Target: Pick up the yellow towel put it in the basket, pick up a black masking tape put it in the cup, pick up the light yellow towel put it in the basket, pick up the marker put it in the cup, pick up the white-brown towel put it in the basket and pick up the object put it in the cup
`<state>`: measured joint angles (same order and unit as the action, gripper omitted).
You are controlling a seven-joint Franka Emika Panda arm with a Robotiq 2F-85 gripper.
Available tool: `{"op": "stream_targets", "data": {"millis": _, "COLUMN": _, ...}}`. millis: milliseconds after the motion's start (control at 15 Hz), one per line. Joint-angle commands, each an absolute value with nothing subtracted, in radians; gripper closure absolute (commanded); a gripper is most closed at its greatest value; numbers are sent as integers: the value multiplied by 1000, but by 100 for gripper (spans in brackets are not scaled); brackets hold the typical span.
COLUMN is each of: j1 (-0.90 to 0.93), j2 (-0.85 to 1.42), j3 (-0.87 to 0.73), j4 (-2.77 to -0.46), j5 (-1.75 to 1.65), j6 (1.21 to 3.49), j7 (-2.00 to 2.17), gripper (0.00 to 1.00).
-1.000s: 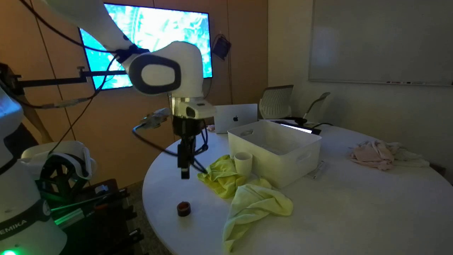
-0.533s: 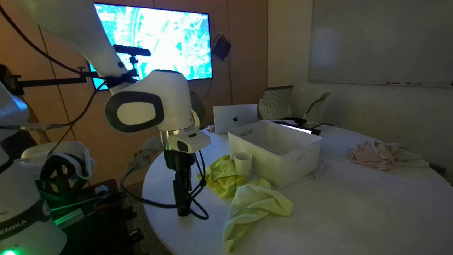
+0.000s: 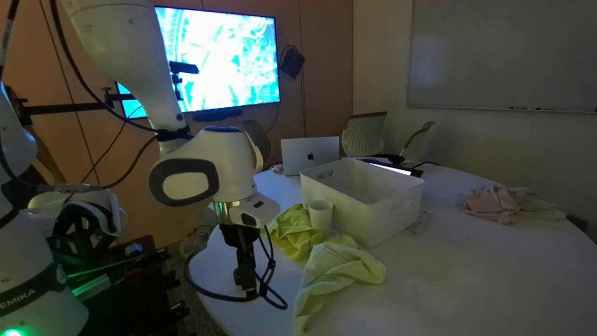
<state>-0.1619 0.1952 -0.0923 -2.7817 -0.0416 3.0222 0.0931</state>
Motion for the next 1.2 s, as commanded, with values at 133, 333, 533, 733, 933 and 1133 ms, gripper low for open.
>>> {"op": "stream_targets", "data": {"millis": 133, "j1": -200, "j2": 286, "j3": 38, "j4": -2776, "j5": 59, "j6": 3067, "j7": -23, "gripper": 0}}
{"op": "stream_targets", "data": {"millis": 333, "j1": -184, "j2": 304, "j3": 52, "j4": -2769, "j5": 50, "j6": 3063, "j7": -27, "gripper": 0}}
{"op": "stream_targets", "data": {"millis": 533, "j1": -189, "j2": 315, "j3": 81, "j4": -2766, "j5": 48, "j6": 3056, "j7": -46, "gripper": 0}}
{"op": "stream_targets", "data": {"millis": 733, "j1": -199, "j2": 318, "j3": 116, "j4": -2764, "j5": 51, "j6": 3054, "j7": -69, "gripper": 0}}
{"op": "stream_targets", "data": {"millis": 933, "j1": -188, "j2": 321, "j3": 130, "j4": -2764, "j5": 47, "j6": 3061, "j7": -75, "gripper": 0}}
{"op": "stream_targets", "data": {"millis": 1133, "j1": -176, "j2": 322, "j3": 135, "j4": -2763, "j5": 43, "j6": 3059, "j7": -75, "gripper": 0}}
